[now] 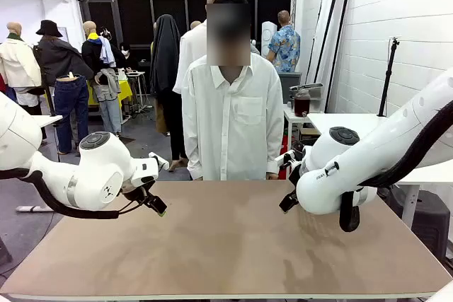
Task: Fold the training pants.
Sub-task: Grab both ends of the Training pants handed by a person.
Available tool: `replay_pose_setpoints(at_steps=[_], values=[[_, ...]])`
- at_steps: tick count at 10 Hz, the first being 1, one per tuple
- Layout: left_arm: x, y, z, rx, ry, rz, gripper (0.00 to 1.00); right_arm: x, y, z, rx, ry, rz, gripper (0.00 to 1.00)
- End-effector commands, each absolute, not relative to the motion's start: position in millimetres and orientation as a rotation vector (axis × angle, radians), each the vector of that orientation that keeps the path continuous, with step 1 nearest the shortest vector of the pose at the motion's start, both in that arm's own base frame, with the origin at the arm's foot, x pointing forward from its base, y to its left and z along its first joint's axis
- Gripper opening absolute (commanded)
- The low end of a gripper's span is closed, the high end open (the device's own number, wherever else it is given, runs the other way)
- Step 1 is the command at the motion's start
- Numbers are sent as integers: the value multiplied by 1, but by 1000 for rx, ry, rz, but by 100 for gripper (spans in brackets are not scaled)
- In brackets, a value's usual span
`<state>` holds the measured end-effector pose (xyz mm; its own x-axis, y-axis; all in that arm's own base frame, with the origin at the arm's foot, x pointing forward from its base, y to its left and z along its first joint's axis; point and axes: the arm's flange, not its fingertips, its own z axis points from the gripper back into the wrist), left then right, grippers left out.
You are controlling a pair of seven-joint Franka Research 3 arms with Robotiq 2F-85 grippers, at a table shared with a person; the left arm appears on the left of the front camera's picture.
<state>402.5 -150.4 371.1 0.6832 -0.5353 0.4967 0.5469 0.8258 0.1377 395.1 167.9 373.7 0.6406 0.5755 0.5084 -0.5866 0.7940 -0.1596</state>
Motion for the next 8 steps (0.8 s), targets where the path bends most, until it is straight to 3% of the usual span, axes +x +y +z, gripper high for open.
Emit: replay_pose_setpoints(at_steps=[1, 8], values=[[402, -150, 371, -22, -550, -607, 100, 395, 168, 374, 21, -572, 663, 100], [402, -150, 371, -22, -550, -607, 100, 395, 168, 374, 21, -572, 663, 100]])
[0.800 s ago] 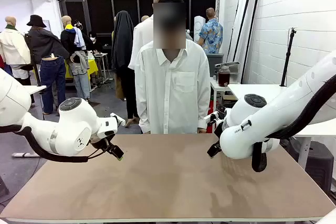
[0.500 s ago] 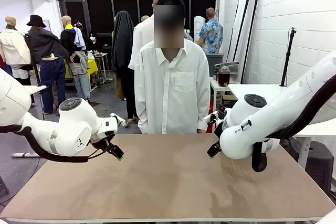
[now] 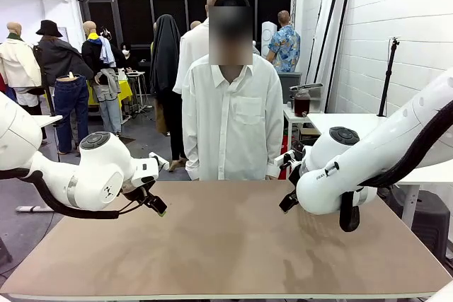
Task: Fold the training pants.
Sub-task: Grab both ends of the Training pants handed by a person.
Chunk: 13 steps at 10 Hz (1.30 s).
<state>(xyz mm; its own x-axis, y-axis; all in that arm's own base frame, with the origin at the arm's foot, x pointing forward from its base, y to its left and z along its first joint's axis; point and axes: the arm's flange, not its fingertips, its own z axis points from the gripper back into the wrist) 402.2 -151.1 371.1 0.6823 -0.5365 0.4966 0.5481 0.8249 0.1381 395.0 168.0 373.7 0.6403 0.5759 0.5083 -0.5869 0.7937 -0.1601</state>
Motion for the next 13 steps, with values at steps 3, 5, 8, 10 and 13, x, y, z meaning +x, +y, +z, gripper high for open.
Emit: replay_pose_setpoints(at_steps=[3, 5, 8, 10, 13], values=[[402, -150, 371, -22, -550, -607, 100, 395, 168, 374, 21, -572, 663, 100], [402, -150, 371, -22, -550, -607, 100, 395, 168, 374, 21, -572, 663, 100], [402, -151, 371, -22, -550, -608, 100, 395, 168, 374, 20, -572, 663, 100], [392, -149, 396, -21, -569, -606, 100, 392, 167, 398, 59, -574, 639, 100], [377, -147, 439, -21, -583, -596, 100, 376, 168, 440, 83, -589, 650, 100]])
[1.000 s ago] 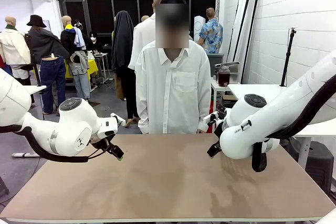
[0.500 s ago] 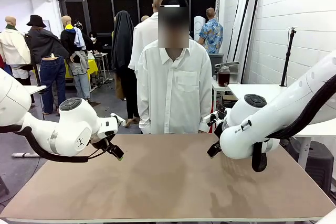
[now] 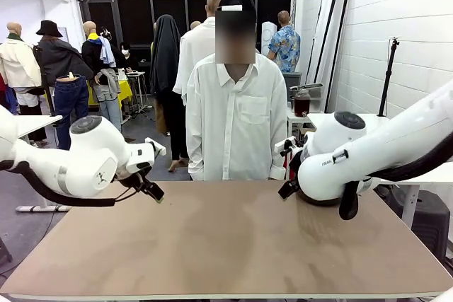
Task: Fold the training pants.
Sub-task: Grab both ends of the Training pants handed by a person.
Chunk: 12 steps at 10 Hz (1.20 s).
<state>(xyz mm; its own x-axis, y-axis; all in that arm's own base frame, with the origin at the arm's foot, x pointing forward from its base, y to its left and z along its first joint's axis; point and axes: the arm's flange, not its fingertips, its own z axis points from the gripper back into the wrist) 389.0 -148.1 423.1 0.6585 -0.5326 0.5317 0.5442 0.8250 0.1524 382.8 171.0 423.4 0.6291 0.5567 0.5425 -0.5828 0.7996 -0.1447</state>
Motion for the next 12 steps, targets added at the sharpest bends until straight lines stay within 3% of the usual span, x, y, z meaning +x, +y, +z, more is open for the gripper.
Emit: replay_pose_setpoints(at_steps=[1, 6, 12], values=[[373, -150, 452, -18, -584, -592, 100, 369, 167, 455, 91, -602, 655, 100], [354, -147, 511, -14, -620, -569, 100, 342, 157, 511, 96, -645, 679, 100], [333, -148, 543, -37, -682, -570, 100, 326, 154, 549, 66, -713, 684, 100]])
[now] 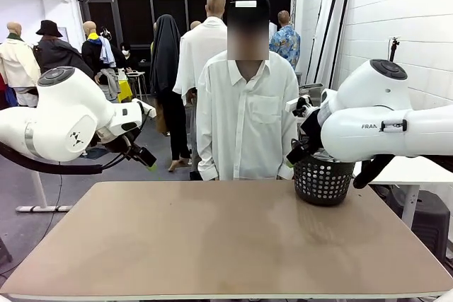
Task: Fold the training pants.
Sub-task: Grab both ends of the Training pants handed by a person.
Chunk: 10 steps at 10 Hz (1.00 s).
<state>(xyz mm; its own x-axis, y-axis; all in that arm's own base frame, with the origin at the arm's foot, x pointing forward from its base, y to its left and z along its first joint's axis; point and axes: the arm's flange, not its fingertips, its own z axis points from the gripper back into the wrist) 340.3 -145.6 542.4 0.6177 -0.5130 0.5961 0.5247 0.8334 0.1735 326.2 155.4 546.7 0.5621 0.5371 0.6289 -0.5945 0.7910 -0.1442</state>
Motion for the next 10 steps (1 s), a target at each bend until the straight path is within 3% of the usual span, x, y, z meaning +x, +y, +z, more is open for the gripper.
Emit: replay_pose_setpoints(at_steps=[1, 10], values=[[329, -148, 545, -37, -692, -574, 100, 324, 154, 554, 59, -723, 679, 100], [329, -150, 558, -14, -723, -609, 100, 321, 151, 560, 68, -745, 658, 100]])
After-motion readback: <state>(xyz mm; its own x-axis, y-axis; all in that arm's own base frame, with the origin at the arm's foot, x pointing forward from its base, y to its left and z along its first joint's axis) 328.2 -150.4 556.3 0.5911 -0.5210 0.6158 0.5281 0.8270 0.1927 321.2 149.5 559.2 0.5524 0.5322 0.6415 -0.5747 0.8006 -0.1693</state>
